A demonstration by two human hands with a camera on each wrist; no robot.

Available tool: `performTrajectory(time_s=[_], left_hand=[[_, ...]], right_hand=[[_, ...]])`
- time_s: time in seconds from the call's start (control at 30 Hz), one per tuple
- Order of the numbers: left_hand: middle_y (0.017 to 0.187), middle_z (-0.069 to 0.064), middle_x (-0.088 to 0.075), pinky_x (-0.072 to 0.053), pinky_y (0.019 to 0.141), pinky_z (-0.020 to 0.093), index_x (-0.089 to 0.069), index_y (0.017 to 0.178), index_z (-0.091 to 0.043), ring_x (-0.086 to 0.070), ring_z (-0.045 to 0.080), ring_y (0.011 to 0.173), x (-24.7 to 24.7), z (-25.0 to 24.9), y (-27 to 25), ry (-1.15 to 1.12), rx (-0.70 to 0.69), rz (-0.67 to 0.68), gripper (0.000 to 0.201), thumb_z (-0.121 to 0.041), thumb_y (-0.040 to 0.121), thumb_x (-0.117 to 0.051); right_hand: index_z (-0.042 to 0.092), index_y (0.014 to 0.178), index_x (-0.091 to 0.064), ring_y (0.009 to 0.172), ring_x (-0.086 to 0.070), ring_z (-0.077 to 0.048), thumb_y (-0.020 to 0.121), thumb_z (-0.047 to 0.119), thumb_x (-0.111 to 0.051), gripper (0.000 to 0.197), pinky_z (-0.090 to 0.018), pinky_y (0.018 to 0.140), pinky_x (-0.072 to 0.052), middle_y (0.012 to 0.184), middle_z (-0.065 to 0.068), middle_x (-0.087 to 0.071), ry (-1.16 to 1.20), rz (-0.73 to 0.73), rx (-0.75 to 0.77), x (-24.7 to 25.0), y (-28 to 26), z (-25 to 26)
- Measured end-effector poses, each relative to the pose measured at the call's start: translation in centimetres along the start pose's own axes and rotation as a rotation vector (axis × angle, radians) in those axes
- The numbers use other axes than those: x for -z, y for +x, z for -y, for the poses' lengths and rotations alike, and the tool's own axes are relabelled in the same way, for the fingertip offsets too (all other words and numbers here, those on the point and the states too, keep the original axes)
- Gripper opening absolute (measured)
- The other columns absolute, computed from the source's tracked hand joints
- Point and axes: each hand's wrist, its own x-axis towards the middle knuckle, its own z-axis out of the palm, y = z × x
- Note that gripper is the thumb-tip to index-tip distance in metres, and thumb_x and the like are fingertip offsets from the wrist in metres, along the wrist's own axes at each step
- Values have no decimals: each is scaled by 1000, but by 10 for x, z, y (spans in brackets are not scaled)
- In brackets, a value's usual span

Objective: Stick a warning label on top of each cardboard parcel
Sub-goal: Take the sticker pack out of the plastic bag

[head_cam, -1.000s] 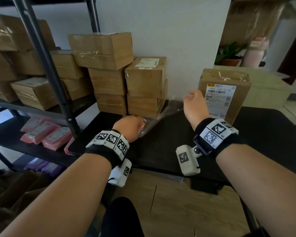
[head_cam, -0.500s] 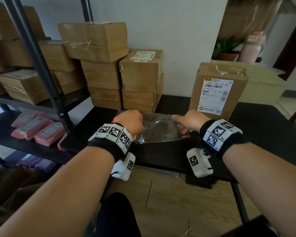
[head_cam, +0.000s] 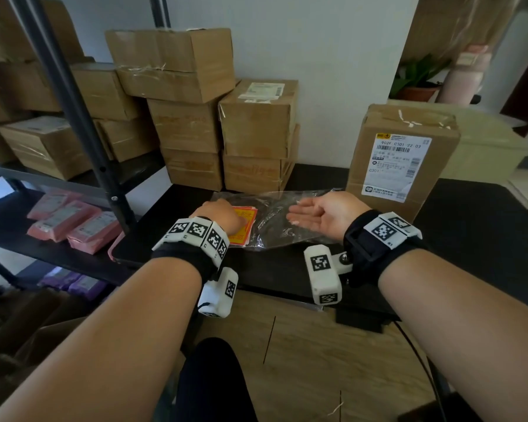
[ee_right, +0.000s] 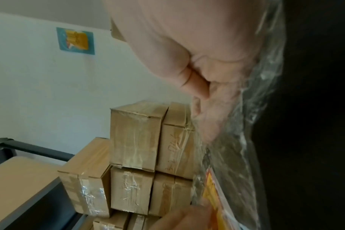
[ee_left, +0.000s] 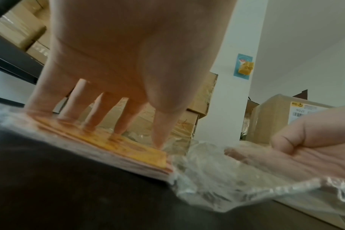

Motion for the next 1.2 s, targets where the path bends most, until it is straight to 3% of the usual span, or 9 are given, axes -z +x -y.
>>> performTrajectory(time_s=[0.1,0.27,0.33,0.5,0.63,0.73,0.9,1.07,1.2], left_hand=[[130,14,-55,-49,89,37,-49,133,-9,-58,30,112,4,1,2,36,-11,25,47,-35,94,-51],[100,9,-60,-44,75,31,-59,116,-7,-58,23,90,7,6,3,100,-75,50,36,-35,96,-50],[98,11,-60,-45,75,32,-60,112,-3,-58,25,89,7,8,4,112,-93,43,32,-29,97,-48],[94,12,-59,-47,74,32,-61,108,-1,-58,26,86,7,13,3,131,-127,-13,24,-12,95,-44],[89,8,-61,-45,67,30,-64,105,-6,-57,22,77,4,15,9,136,-128,-17,21,-12,93,-47],[93,7,-63,-45,66,30,-65,107,-10,-59,21,78,3,18,11,133,-144,-12,23,-11,91,-48],[102,7,-64,-48,70,31,-65,114,-14,-61,23,86,4,24,12,100,-184,-21,31,-10,90,-46],[117,7,-64,-50,76,30,-63,123,-14,-63,24,98,5,31,11,50,-209,-38,36,-8,91,-48],[121,8,-62,-52,84,32,-61,126,-12,-62,25,103,8,31,11,7,-206,-23,37,-8,91,-49]], right_hand=[[-9,133,-42,117,-60,-40,97,-12,-24,41,-44,86,-53,128,-29,-58,111,-18,-55,-5,-2,0],[-7,125,-50,67,-70,-26,101,0,-35,29,-31,48,-59,103,-20,-70,177,-54,-195,-9,3,-1],[0,124,-58,64,-69,-21,100,-4,-37,32,-25,49,-58,101,-17,-70,72,-5,-168,-13,3,-3],[3,124,-61,90,-65,-23,89,-24,-26,55,-30,72,-56,119,-16,-60,-125,153,-16,-25,11,-10],[14,131,-59,80,-69,-18,94,-11,-42,48,-26,59,-57,108,-9,-69,-543,18,108,-38,21,-14],[11,129,-59,60,-59,-18,98,5,-49,33,-25,54,-50,123,-18,-65,-784,-75,157,-44,31,-16],[14,99,-67,67,-65,-18,90,32,-65,20,-30,59,-53,85,-5,-69,-1329,-157,257,-59,59,-20],[16,88,-65,58,-60,-13,88,31,-68,16,-24,44,-40,75,-1,-65,-1358,-243,292,-63,77,-28],[18,87,-63,56,-56,-13,89,31,-67,14,-24,43,-37,78,-1,-65,-1352,-243,300,-64,79,-31]])
